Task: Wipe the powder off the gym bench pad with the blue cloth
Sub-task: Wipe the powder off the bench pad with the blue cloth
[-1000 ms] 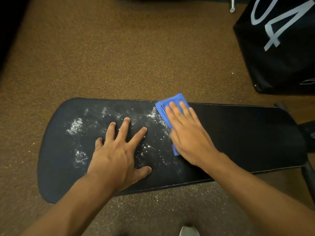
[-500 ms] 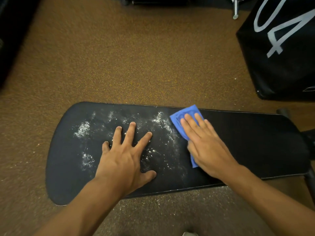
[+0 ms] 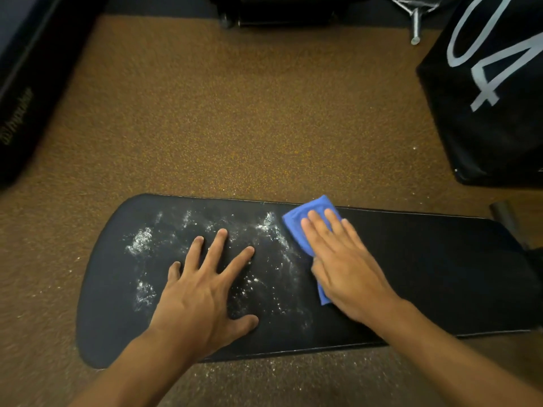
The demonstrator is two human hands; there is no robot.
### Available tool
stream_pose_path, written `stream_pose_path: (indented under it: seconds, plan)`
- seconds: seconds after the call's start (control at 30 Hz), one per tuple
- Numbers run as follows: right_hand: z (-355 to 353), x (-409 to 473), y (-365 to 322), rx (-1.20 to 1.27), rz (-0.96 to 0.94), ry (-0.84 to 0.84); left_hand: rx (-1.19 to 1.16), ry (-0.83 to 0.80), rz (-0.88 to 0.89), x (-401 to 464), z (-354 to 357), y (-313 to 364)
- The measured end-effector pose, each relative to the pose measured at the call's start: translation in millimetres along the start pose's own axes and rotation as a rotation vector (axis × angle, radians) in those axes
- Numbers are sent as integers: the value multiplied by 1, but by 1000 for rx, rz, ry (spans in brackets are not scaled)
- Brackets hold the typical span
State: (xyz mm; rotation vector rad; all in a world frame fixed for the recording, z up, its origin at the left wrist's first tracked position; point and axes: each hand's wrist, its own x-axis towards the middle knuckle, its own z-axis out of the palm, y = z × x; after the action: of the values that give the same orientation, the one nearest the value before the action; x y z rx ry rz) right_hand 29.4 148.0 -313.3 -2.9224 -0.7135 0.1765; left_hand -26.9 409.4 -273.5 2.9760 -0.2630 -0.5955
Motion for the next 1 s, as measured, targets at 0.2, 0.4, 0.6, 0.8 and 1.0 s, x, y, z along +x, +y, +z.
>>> stream_pose_path:
  seconds: [0.2,0.4,0.6,0.8,1.0]
  plan:
    - [2,68,-43,76,192,17,-9,26,17,-2,-2,-1]
    - [-2,-2,-27,22,68,-43,20,24,6,-10,-22,-34]
    - [1,73,-45,64,287,14,-8,-8,0,-9,-14,-65]
    - [0,25,-56,42,65,-41,-9,-9,4,-9,-10,-66]
    - [0,76,-49,56,287,5,17,-30,2,-8,-9,-64]
